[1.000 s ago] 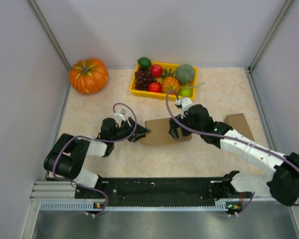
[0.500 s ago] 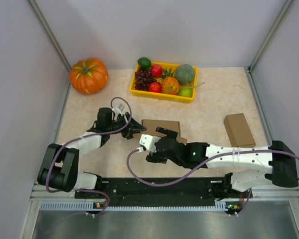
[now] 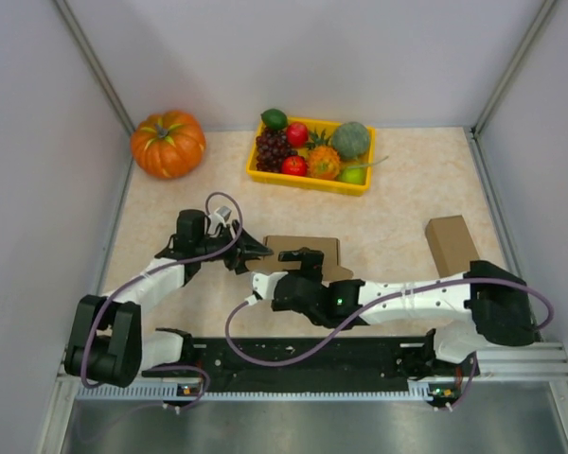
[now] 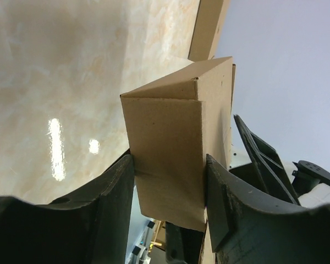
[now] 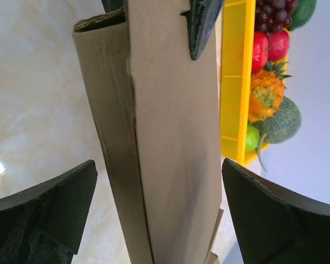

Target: Fold the paper box

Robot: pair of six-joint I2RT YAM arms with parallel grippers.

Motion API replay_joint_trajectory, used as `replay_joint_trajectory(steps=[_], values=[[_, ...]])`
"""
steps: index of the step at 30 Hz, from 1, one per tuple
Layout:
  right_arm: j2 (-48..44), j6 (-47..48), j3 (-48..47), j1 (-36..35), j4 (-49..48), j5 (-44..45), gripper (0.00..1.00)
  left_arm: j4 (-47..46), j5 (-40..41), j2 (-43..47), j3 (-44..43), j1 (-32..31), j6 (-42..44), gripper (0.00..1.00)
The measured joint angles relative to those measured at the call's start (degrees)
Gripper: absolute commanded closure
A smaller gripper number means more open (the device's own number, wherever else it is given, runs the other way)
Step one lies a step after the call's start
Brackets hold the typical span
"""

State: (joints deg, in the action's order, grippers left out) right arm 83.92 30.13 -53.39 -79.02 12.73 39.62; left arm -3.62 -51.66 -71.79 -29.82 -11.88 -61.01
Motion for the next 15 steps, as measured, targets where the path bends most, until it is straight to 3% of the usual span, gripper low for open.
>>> replay_joint_trajectory(steps=[3, 4, 7, 9, 11, 15], values=[[3.06, 1.73, 0.0, -0.02, -2.1, 3.91, 0.25, 0.7, -0.2, 1.79, 0.11, 0.52, -0.59, 0.47], [4.0, 2.19, 0.0, -0.02, -2.51, 4.9, 0.36, 0.7, -0.04, 2.4, 0.28, 0.7, -0.57, 0.45], [4.59, 2.84, 0.04, 0.0, -3.04, 6.23, 0.49, 0.74, 0.07, 4.22, 1.64, 1.16, -0.52, 0.34], [4.55, 2.82, 0.15, 0.02, -3.23, 5.77, 0.53, 1.42, 0.04, 6.01, 2.19, 1.79, 0.13, 0.27], [4.0, 2.29, 0.17, 0.44, -2.97, 4.74, 0.57, 2.89, 0.46, 8.52, 2.29, 2.25, 2.16, 0.24], [0.48, -0.42, -0.07, 3.43, 0.96, -1.84, 0.57, 7.34, 4.2, 16.11, 2.27, 3.26, 8.98, 0.22]])
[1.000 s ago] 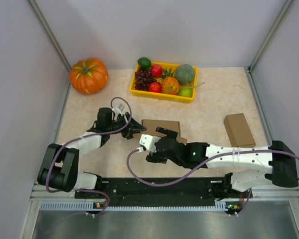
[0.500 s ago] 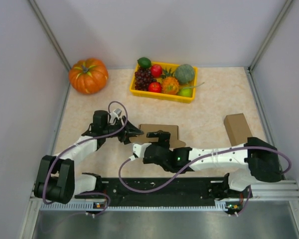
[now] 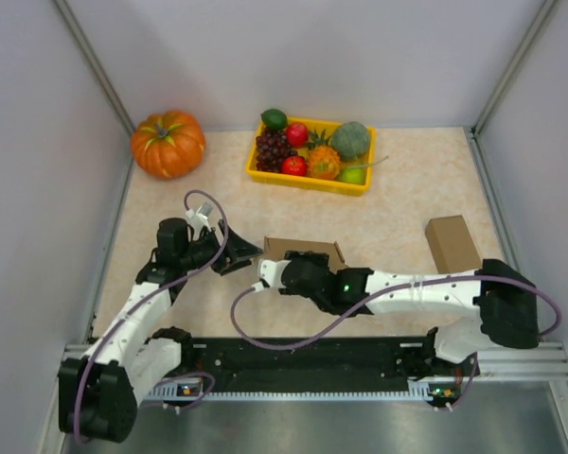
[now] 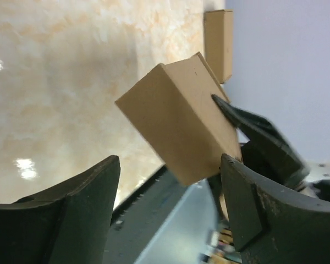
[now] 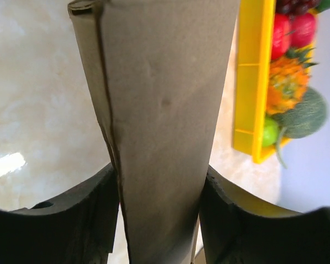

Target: Fold the paper box

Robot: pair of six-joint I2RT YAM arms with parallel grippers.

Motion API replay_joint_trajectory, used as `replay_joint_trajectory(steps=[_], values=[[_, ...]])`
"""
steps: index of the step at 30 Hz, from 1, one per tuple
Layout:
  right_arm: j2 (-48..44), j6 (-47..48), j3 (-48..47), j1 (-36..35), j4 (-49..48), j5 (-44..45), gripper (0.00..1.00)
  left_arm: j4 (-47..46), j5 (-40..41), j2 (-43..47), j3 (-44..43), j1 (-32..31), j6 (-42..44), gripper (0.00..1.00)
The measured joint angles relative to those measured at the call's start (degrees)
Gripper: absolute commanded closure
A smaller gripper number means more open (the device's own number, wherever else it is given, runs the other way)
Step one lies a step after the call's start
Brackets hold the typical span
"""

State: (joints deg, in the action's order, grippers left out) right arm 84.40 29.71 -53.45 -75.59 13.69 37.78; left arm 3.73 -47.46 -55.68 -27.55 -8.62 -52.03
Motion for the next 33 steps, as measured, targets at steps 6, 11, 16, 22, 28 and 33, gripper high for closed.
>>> replay_joint_trajectory(steps=[6, 11, 16, 22, 28, 33], values=[[-1.9, -5.64, -6.6, 10.25, 13.25, -18.45, 0.5, 7.54, 11.54, 14.14, 0.07, 0.09, 11.06, 0.24], [-0.2, -8.98, -12.46, 18.91, 22.82, -32.72, 0.48, 2.12, 15.69, 23.08, 2.49, 0.13, 18.29, 0.27], [4.87, -10.45, -14.45, 24.61, 28.46, -43.82, 0.43, -8.59, 13.99, 20.35, 6.1, -0.37, 22.69, 0.3], [9.29, -10.93, -15.08, 25.9, 32.15, -47.6, 0.27, -20.46, 17.55, 14.01, 7.54, -9.9, 24.04, 0.3], [10.29, -12.37, -15.34, 25.9, 32.79, -46.1, 0.2, -32.74, 26.03, 10.88, 10.54, -23.89, 29.55, 0.3], [8.15, -13.62, -14.91, 26.27, 32.13, -45.7, 0.2, -37.27, 27.96, 6.25, 13.2, -24.15, 32.26, 0.3]])
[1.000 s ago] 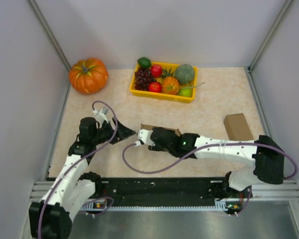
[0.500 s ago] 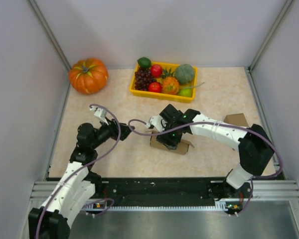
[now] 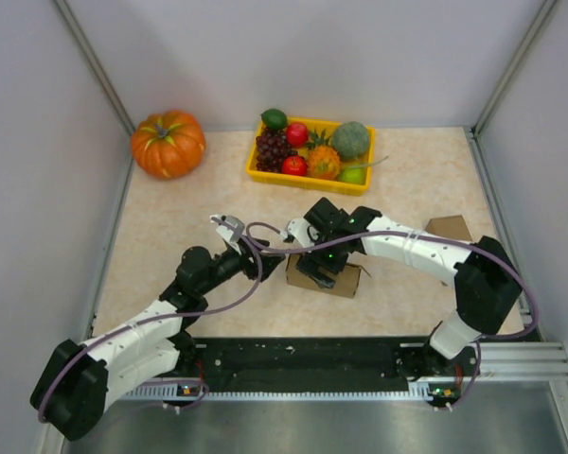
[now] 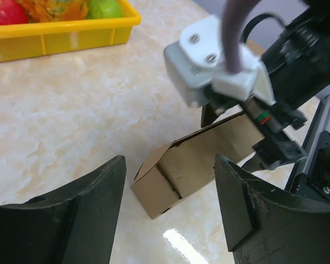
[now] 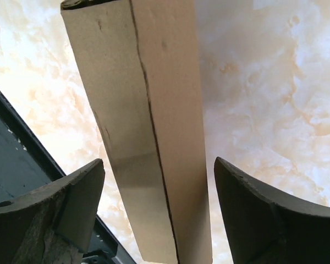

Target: Fold the paper box

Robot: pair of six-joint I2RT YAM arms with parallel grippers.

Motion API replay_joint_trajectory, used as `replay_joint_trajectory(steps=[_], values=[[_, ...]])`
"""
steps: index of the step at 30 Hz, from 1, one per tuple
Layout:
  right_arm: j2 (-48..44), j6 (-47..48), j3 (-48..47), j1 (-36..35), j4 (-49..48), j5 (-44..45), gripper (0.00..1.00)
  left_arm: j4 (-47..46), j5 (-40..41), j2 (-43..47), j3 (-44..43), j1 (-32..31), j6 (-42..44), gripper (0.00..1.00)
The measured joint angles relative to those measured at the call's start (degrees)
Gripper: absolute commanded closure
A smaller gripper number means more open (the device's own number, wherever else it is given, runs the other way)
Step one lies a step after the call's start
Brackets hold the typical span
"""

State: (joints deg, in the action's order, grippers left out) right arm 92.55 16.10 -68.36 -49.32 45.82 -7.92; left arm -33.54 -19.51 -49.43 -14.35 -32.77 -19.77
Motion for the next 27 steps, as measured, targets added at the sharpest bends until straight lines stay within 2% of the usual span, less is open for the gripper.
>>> replay_joint_trajectory(steps=[12, 15, 18, 19, 25, 27], values=[[-3.34, -1.25, 2.86, 1.51, -1.9, -1.18, 0.33, -1.11, -1.31, -7.28, -0.7, 0.0, 5.05, 0.28], [-3.34, -1.29, 2.86, 1.51, -2.01, -1.25, 0.36, 0.11, -1.88, -11.45, -2.8, 0.0, 6.05, 0.33], [-3.34, -1.38, 2.86, 1.51, -2.12, -1.25, 0.4, 1.36, -1.97, -14.64, -5.27, 0.0, 6.49, 0.47], [-3.34, -1.4, 2.86, 1.51, -2.12, -1.25, 0.41, 1.66, -1.95, -15.17, -5.79, 0.0, 6.58, 0.54], [-3.32, -1.64, 2.86, 1.53, -2.19, -1.22, 0.45, 2.64, -1.86, -16.04, -7.61, 0.0, 5.77, 0.75], [-3.32, -1.68, 2.86, 1.55, -2.19, -1.25, 0.46, 3.72, -1.97, -16.57, -8.52, 0.0, 5.38, 0.87]])
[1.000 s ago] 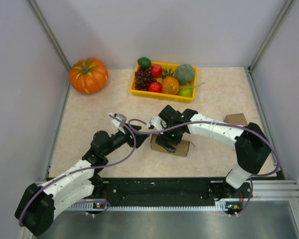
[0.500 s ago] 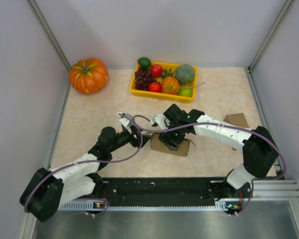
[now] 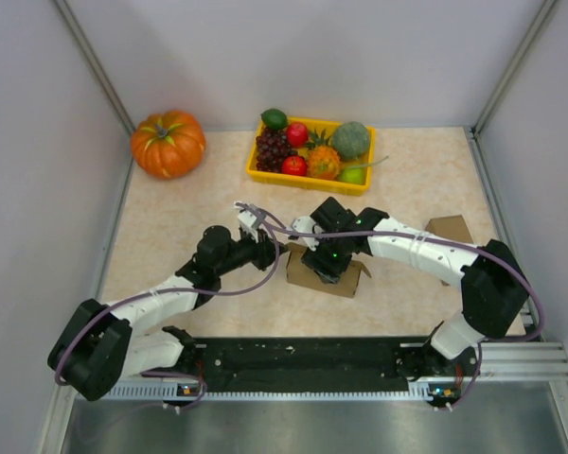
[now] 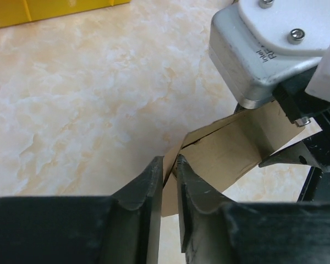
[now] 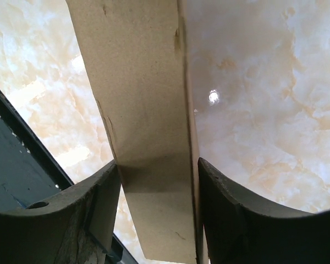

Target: Fold the paper box

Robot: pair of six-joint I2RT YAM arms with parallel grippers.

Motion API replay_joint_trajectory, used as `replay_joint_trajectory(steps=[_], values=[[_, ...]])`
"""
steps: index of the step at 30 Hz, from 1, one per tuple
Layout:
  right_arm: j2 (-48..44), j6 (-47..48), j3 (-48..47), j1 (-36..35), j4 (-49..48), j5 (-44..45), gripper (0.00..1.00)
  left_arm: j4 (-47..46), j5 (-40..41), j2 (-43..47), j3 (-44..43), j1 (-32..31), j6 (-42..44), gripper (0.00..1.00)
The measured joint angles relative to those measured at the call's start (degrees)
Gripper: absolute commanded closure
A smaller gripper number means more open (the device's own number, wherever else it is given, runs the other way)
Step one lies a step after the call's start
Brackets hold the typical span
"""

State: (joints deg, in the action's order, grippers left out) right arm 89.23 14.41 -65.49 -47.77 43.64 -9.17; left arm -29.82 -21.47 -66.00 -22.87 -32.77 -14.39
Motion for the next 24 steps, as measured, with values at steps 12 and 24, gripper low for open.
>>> replay_joint_trajectory(steps=[12, 24], values=[[0.17, -0.2, -0.09, 0.15, -0.37, -0.02, 0.49, 2.73, 2.47, -0.59, -2.1, -1.9, -8.28, 1.0], [0.33, -0.55, -0.28, 0.33, 0.07, -0.13, 0.5, 0.17, 21.46, 0.85, 0.26, -11.3, -14.49, 1.0]])
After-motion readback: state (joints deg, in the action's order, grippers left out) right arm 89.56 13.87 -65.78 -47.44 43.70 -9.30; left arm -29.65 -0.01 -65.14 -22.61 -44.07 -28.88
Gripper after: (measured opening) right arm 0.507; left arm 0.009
